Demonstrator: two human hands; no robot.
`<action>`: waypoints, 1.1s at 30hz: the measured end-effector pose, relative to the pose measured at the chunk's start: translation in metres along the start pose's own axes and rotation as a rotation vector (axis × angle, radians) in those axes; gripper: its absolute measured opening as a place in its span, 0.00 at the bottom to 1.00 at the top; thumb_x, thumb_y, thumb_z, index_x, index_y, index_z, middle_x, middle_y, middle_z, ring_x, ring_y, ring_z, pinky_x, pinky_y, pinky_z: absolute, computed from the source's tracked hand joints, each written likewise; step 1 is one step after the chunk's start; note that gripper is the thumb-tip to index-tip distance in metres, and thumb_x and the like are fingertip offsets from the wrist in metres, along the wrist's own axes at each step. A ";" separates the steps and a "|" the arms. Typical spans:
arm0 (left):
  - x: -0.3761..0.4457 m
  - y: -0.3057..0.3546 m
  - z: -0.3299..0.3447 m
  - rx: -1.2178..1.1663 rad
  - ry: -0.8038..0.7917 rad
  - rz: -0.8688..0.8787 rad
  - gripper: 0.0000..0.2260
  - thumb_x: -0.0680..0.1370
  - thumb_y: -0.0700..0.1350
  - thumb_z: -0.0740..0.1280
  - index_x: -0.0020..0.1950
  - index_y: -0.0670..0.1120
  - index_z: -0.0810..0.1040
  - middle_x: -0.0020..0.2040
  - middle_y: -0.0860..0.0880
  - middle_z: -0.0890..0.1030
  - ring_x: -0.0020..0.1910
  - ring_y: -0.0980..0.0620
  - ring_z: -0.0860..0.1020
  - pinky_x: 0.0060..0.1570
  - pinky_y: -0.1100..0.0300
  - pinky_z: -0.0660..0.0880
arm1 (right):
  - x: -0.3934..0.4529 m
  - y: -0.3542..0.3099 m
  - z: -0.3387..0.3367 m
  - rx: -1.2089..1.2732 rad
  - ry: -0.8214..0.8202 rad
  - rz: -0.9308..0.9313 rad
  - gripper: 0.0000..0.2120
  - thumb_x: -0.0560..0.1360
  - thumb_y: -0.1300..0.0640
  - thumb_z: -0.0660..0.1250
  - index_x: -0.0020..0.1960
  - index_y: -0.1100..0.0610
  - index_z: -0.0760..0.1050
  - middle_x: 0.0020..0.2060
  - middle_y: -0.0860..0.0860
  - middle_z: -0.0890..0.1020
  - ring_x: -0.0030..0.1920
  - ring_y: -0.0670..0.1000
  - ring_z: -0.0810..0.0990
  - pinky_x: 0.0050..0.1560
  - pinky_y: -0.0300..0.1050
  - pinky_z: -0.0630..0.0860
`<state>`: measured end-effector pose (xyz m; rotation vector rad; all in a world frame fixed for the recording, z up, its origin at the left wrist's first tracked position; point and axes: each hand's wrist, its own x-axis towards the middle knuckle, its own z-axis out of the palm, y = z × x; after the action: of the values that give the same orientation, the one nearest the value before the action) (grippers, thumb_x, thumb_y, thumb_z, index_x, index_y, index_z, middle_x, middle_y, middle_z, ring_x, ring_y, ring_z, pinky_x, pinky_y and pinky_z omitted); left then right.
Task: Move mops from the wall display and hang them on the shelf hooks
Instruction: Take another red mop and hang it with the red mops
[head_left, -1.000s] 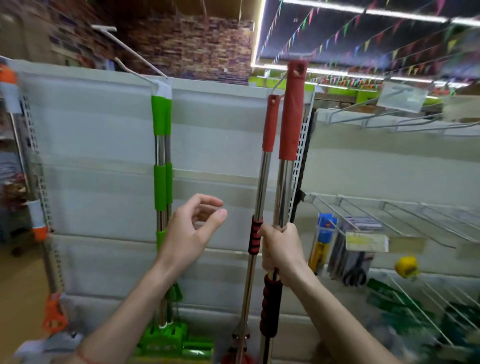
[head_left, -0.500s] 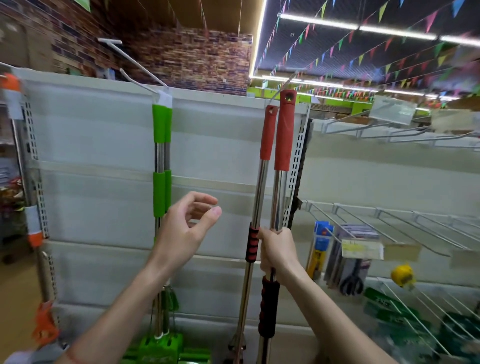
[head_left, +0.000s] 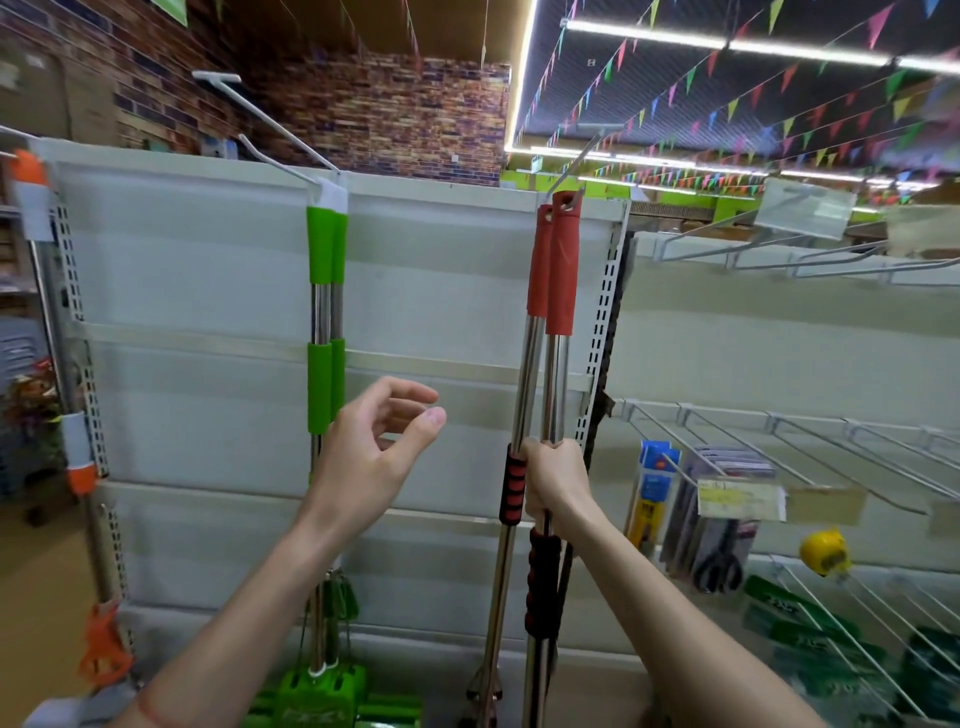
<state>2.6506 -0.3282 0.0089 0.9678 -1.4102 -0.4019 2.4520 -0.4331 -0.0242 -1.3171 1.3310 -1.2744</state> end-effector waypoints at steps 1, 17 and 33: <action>0.000 -0.001 0.000 0.002 0.002 -0.002 0.13 0.73 0.61 0.71 0.52 0.56 0.83 0.48 0.52 0.88 0.50 0.51 0.86 0.51 0.43 0.83 | 0.004 0.000 0.000 -0.009 0.002 -0.001 0.11 0.75 0.64 0.59 0.35 0.55 0.63 0.22 0.50 0.62 0.20 0.49 0.60 0.27 0.42 0.59; 0.006 -0.022 0.001 0.039 0.029 -0.066 0.12 0.75 0.54 0.72 0.54 0.50 0.82 0.49 0.47 0.87 0.50 0.47 0.86 0.50 0.46 0.82 | 0.089 0.003 0.018 -0.078 0.041 -0.010 0.07 0.75 0.62 0.61 0.38 0.56 0.68 0.29 0.53 0.67 0.24 0.50 0.65 0.26 0.41 0.61; 0.012 -0.040 0.020 0.052 0.028 -0.101 0.12 0.75 0.55 0.72 0.54 0.50 0.82 0.50 0.45 0.88 0.51 0.45 0.86 0.50 0.50 0.81 | 0.112 0.016 0.034 0.024 0.087 -0.108 0.09 0.71 0.60 0.62 0.34 0.54 0.65 0.27 0.52 0.65 0.29 0.51 0.65 0.30 0.49 0.62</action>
<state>2.6456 -0.3665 -0.0159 1.0863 -1.3554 -0.4271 2.4736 -0.5482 -0.0342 -1.3457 1.3154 -1.4308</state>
